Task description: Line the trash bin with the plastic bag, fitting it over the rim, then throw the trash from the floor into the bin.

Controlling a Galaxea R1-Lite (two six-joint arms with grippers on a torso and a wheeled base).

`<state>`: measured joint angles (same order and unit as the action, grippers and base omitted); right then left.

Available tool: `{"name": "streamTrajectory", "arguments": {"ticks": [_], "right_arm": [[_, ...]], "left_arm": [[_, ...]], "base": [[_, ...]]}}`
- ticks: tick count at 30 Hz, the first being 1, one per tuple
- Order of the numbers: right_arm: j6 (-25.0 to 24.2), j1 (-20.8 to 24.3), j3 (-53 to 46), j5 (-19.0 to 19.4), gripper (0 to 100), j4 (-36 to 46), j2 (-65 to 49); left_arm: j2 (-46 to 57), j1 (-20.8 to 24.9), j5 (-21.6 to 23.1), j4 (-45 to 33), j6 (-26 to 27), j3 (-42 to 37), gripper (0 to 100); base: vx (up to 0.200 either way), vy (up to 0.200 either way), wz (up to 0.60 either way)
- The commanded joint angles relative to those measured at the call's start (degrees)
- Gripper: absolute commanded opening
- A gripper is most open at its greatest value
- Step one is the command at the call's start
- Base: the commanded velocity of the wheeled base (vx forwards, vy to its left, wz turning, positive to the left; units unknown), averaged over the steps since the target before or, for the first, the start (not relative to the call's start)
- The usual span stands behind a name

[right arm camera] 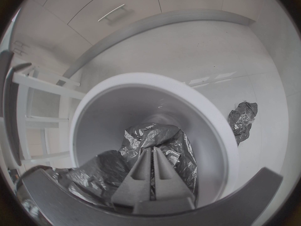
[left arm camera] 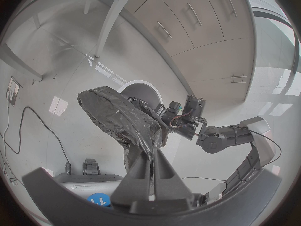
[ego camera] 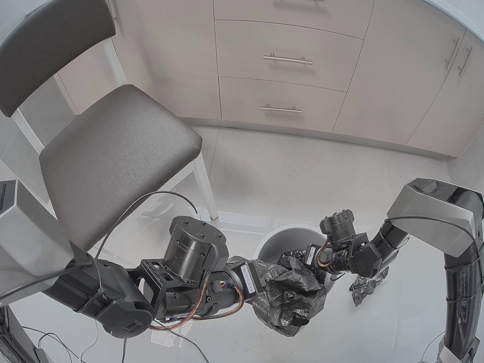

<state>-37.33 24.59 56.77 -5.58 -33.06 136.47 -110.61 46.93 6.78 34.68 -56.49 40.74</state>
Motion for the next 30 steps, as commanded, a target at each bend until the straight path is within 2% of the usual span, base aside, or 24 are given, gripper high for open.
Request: {"name": "streamTrajectory", "arguments": {"ticks": [1,8,12,14,15,16,19,26,30], "right_arm": [[2.35,0.46,0.62,-1.98,0,-0.16,3.98],[0.68,-0.68,-1.49,-2.59,0,-0.78,0.37],[1.56,-1.21,-7.03,-0.39,0,-0.51,-9.91],[4.19,-0.86,-10.63,1.63,0,-0.43,-15.62],[4.19,-0.86,-10.63,1.63,0,-0.43,-15.62],[7.62,-0.33,-13.97,2.77,0,-0.60,-20.19],[10.96,0.72,-17.66,2.86,0,-0.78,-24.68],[10.87,3.36,-22.14,2.51,0,-0.95,-29.51],[10.96,3.62,-23.72,2.95,0,-0.95,-31.00]], "left_arm": [[-0.84,0.00,-0.01,0.03,-0.02,0.04,0],[-0.66,0.00,-0.63,0.03,-0.46,0.74,0],[-0.84,0.09,-6.78,-0.05,-0.46,2.94,0],[-0.93,0.26,-10.38,-0.05,-0.37,4.35,0],[-0.93,0.26,-10.38,-0.05,-0.37,4.35,0],[-0.93,0.53,-13.11,-0.14,-0.11,5.40,0],[-0.93,1.14,-15.92,-0.93,-0.02,7.25,0],[-3.39,4.92,-22.25,-4.10,1.21,11.38,0],[-4.36,6.68,-22.86,-4.98,1.30,12.87,0]], "base": [[0.000,0.000,0.00],[0.000,0.000,0.00],[0.000,0.000,0.00],[0.000,0.000,0.00],[0.000,0.000,0.00],[0.000,0.000,0.00],[0.000,0.000,0.00],[0.000,0.000,0.00],[0.000,0.000,0.00]]}}
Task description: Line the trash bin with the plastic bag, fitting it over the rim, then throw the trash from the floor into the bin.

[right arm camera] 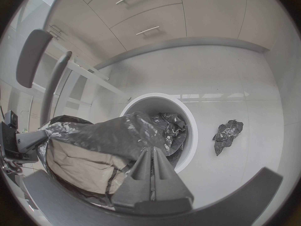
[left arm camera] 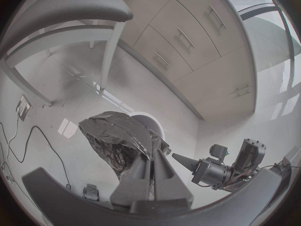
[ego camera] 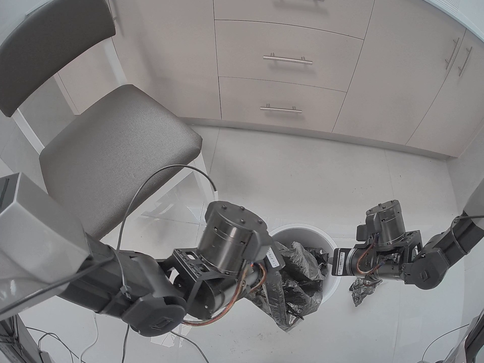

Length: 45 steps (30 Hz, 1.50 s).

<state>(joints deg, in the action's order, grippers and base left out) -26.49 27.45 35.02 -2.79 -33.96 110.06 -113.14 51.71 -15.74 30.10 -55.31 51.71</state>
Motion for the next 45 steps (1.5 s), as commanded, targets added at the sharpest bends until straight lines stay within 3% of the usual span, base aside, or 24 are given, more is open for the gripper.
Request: {"name": "streamTrajectory", "arguments": {"ticks": [1,2,6,7,11,16,18,21,22,24,31,37,45], "right_arm": [[0.30,1.02,-2.42,0.24,0,-0.05,-4.76],[0.30,1.20,-2.59,0.24,100,-0.05,-4.85],[0.65,3.22,-4.44,0.24,100,-0.05,-5.29],[0.83,7.35,-6.46,0.42,100,0.04,-6.43],[0.65,14.56,-7.51,-0.02,100,0.13,-6.70],[0.12,19.83,-7.25,-1.60,100,0.56,-5.82],[0.04,24.31,-6.90,-4.94,100,0.83,-3.45],[-0.05,26.86,-6.55,-7.84,100,0.65,-0.63],[-0.23,28.09,-5.84,-10.66,100,0.65,2.27],[-0.40,28.27,-5.76,-12.41,100,0.48,4.29],[-2.34,28.18,-5.93,-13.03,100,0.83,5.26],[-3.04,27.74,-5.14,-23.66,100,0.13,9.65],[-3.04,27.65,-3.65,-32.36,100,0.74,11.23]], "left_arm": [[-1.82,2.08,-0.35,-0.48,0.11,2.16,0],[-1.82,2.16,-0.35,-0.48,0.11,2.25,0],[-2.17,2.25,-0.35,-0.48,0.11,2.96,0],[-2.17,2.16,-0.35,-0.48,0.03,2.87,0],[-2.17,1.90,-0.35,-0.48,0.03,2.87,0],[-2.52,1.73,-0.35,-0.39,0.03,2.87,0],[-2.52,1.55,-0.26,-0.30,-0.06,2.87,0],[-2.52,1.46,-0.35,-0.30,-0.15,2.87,0],[-2.44,1.46,-0.26,-0.30,-0.24,2.87,0],[-2.44,1.37,-0.26,-0.30,-0.33,2.87,0],[-2.61,1.02,0.01,-0.04,-0.41,2.78,0],[-2.61,0.32,0.09,0.14,-0.41,2.87,0],[-2.87,0.06,0.09,0.31,-0.41,2.87,0]], "base": [[0.000,0.000,0.00],[0.000,0.000,0.00],[0.000,0.000,0.00],[0.000,0.000,0.00],[0.000,0.000,0.00],[0.000,0.000,0.00],[0.000,0.000,0.00],[0.000,0.000,0.00],[0.000,0.000,0.00],[0.000,0.000,0.00],[0.000,0.000,0.00],[0.000,0.000,0.00],[0.000,0.000,0.00]]}}
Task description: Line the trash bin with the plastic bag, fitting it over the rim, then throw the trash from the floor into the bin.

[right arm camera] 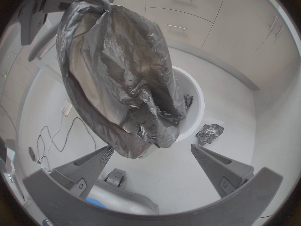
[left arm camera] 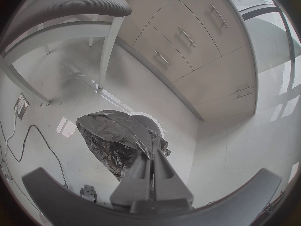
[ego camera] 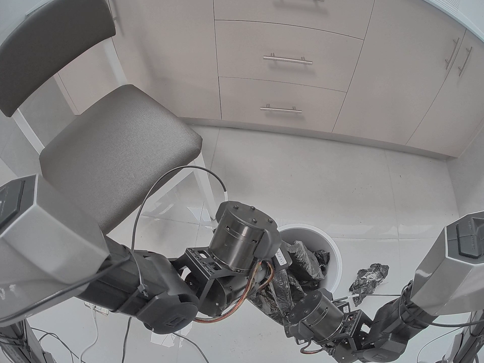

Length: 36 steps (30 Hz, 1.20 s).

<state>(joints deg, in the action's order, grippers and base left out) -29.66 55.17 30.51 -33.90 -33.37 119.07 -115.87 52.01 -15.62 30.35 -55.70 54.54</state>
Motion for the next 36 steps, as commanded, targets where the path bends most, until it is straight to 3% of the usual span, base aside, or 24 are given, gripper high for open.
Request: {"name": "streamTrajectory", "arguments": {"ticks": [1,13,15,19,36], "right_arm": [[0.39,-0.07,1.22,-2.75,100,-0.21,2.84],[2.59,0.37,6.49,-3.28,100,-0.03,6.79],[2.68,0.37,6.58,-3.89,100,0.14,8.29],[3.29,-0.24,6.49,-9.08,100,0.14,10.84],[3.64,-1.65,4.99,-13.21,100,0.14,13.39]], "left_arm": [[-0.14,-0.33,0.06,0.06,-0.02,-0.05,0],[-0.14,-0.33,0.06,0.14,-0.02,-0.05,0],[-0.14,-0.33,-0.03,0.14,-0.02,-0.05,0],[-0.14,-0.33,0.06,0.14,-0.02,-0.14,0],[-0.32,-0.33,0.06,0.23,-0.02,-0.22,0]], "base": [[0.000,0.000,0.00],[0.000,0.000,0.00],[0.000,0.000,0.00],[0.000,0.000,0.00],[0.000,0.000,0.00]]}}
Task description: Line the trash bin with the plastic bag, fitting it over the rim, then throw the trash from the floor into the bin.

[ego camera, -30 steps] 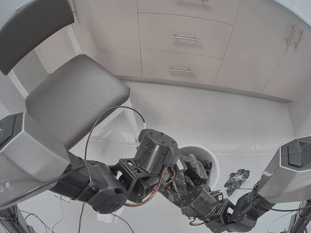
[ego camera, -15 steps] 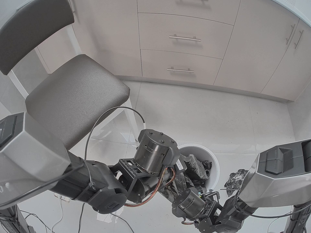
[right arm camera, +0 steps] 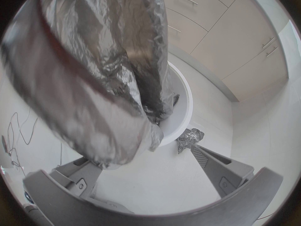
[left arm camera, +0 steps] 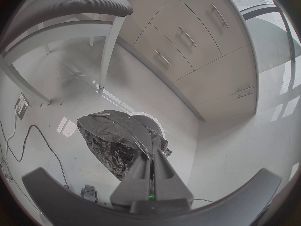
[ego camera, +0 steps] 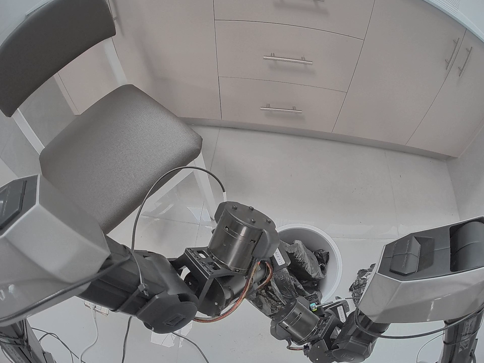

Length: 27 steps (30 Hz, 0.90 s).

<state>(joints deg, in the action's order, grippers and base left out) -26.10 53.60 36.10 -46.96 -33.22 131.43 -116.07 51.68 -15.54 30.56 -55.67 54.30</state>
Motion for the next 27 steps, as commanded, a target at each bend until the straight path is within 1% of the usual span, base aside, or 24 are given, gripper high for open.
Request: {"name": "streamTrajectory", "arguments": {"ticks": [1,3,4,5,6,7,22,24,26,27], "right_arm": [[0.35,-0.16,-0.68,-0.24,100,0.00,1.02],[1.23,-0.87,-0.94,-0.94,100,0.00,0.94],[2.72,-2.01,-1.20,-3.05,100,-0.09,0.85],[2.90,-2.27,-1.29,-3.58,100,-0.09,0.85],[3.95,-3.68,-1.29,-5.86,100,-0.27,0.67],[4.13,-4.03,-1.38,-6.22,100,-0.27,0.50],[5.01,-10.18,-1.47,-6.39,100,-0.27,-8.73],[5.09,-11.50,-1.20,-6.39,100,-0.27,-9.43],[4.92,-13.00,-0.85,-6.39,100,-0.27,-9.52],[4.57,-13.88,-0.68,-6.22,100,-0.53,-9.52]], "left_arm": [[-0.12,0.00,-0.01,0.02,-0.05,0.02,0],[-0.12,-0.08,-0.01,0.02,-0.05,0.02,0],[-0.12,-0.35,-0.01,0.02,-0.05,0.02,0],[-0.12,-0.35,-0.01,0.02,-0.05,0.02,0],[-0.12,-0.44,-0.01,0.02,0.04,0.02,0],[-0.12,-0.44,-0.01,0.02,-0.05,0.02,0],[-0.30,-1.23,0.43,0.02,0.39,0.20,0],[-0.65,-1.23,1.83,0.11,0.39,0.28,0],[-0.65,-1.93,5.08,0.11,0.30,0.46,0],[-0.65,-2.81,7.54,0.29,0.30,0.63,0]], "base": [[0.000,0.000,0.00],[0.000,0.000,0.00],[0.000,0.000,0.00],[0.000,0.000,0.00],[0.000,0.000,0.00],[0.000,0.000,0.00],[0.000,0.000,0.00],[0.000,0.000,0.00],[0.000,0.000,0.00],[0.000,0.000,0.00]]}}
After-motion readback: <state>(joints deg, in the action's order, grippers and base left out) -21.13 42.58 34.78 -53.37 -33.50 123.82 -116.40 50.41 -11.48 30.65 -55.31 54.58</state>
